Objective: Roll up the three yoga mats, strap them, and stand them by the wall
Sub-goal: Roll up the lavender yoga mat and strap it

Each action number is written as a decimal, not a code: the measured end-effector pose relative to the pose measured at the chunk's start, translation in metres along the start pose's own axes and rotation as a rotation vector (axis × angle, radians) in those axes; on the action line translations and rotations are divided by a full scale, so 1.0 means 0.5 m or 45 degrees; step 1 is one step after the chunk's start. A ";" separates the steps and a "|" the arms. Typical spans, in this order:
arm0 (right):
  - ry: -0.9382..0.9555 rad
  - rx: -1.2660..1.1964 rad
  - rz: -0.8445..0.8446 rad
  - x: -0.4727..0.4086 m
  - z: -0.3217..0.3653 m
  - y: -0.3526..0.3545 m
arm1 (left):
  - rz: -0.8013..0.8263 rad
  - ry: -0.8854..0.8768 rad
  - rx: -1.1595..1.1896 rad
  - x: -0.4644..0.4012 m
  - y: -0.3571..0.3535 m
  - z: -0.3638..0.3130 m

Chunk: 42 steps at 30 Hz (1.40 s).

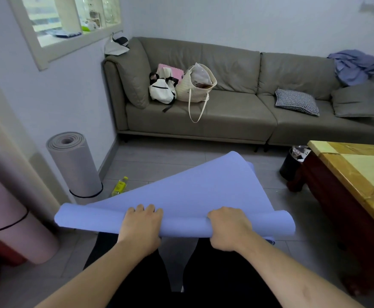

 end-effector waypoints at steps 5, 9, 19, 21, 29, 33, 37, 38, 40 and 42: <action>0.063 0.050 -0.277 0.033 0.015 0.012 | 0.244 0.014 0.169 -0.014 -0.005 0.006; 0.109 0.070 -0.352 0.055 0.019 -0.004 | 0.388 0.021 0.225 -0.017 -0.015 0.010; 0.006 -0.092 0.062 -0.004 -0.001 0.002 | -0.018 -0.062 0.067 0.015 -0.007 -0.025; 0.014 -0.083 0.043 -0.005 0.004 0.001 | -0.001 0.019 -0.003 0.005 -0.001 -0.017; 0.096 0.076 -0.349 0.041 0.027 0.012 | 0.318 -0.044 0.116 -0.019 0.001 -0.019; 0.062 0.082 -0.247 0.035 0.025 0.025 | 0.301 -0.039 0.118 -0.021 -0.004 -0.020; -0.018 -0.051 -0.081 0.008 0.011 0.026 | 0.003 -0.134 0.070 0.002 0.003 -0.040; -0.031 -0.068 -0.051 0.004 0.011 0.024 | -0.048 -0.176 0.054 0.008 0.003 -0.046; -0.034 -0.074 -0.030 0.003 0.011 0.017 | -0.051 -0.145 0.051 0.010 0.000 -0.047; -0.017 -0.048 -0.144 0.007 0.017 0.022 | 0.027 -0.069 0.022 0.001 0.004 -0.040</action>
Point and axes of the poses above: each hand's wrist, its own x-axis away from the middle knuckle, its own y-axis out of the back of the hand, z = x × y, the point moved 10 cm from there along -x, towards the middle knuckle, and after that the axes turned 14 degrees about -z, right-handed, at the moved point
